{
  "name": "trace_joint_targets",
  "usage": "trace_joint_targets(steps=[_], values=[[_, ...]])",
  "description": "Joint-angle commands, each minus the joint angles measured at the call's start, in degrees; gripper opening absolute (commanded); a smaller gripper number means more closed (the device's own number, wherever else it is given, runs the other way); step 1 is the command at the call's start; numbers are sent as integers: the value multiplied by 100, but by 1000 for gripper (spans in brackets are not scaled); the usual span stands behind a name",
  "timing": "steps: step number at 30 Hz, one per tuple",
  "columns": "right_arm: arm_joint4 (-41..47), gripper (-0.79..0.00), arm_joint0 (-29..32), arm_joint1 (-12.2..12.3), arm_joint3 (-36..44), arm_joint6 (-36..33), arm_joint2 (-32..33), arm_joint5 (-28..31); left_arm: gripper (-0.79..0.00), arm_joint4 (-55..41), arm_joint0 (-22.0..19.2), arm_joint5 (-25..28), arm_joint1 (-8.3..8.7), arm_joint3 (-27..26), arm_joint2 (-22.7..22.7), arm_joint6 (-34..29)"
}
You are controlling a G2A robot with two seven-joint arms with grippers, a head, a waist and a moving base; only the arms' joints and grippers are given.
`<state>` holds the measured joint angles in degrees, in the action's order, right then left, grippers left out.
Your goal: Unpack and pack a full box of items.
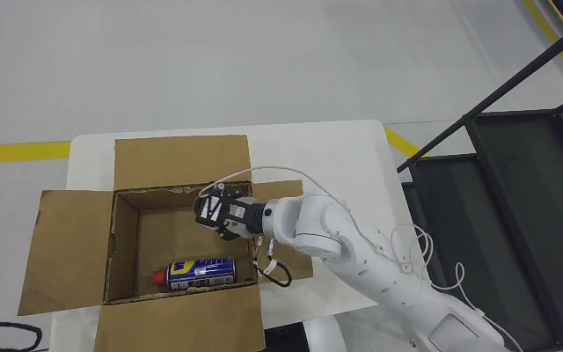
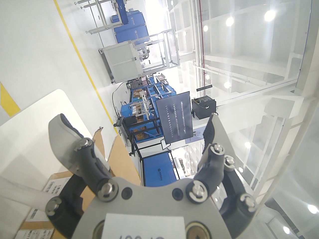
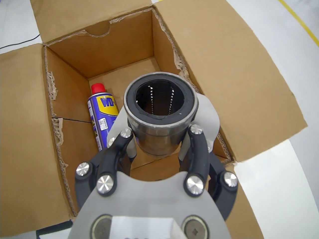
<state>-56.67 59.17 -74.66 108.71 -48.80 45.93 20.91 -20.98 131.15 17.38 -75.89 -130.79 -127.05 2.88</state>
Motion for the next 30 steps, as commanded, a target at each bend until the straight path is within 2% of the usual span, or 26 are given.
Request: trace_joint_targets(steps=[1, 11, 16, 25, 30], values=[[148, -785, -268, -88, -115, -122, -282, -75, 0, 0, 0, 0, 0, 0, 0, 0], [489, -785, -1352, -617, -1240, 241, -1362, -338, 0, 0, 0, 0, 0, 0, 0, 0], [648, -785, -1628, -861, -1843, 524, -1687, -400, 0, 0, 0, 0, 0, 0, 0, 0], [888, -785, -2042, -1305, -2706, 379, -2185, -615, 0, 0, 0, 0, 0, 0, 0, 0], [1016, -785, -2164, -1550, -3169, 555, -2360, -658, 0, 0, 0, 0, 0, 0, 0, 0]])
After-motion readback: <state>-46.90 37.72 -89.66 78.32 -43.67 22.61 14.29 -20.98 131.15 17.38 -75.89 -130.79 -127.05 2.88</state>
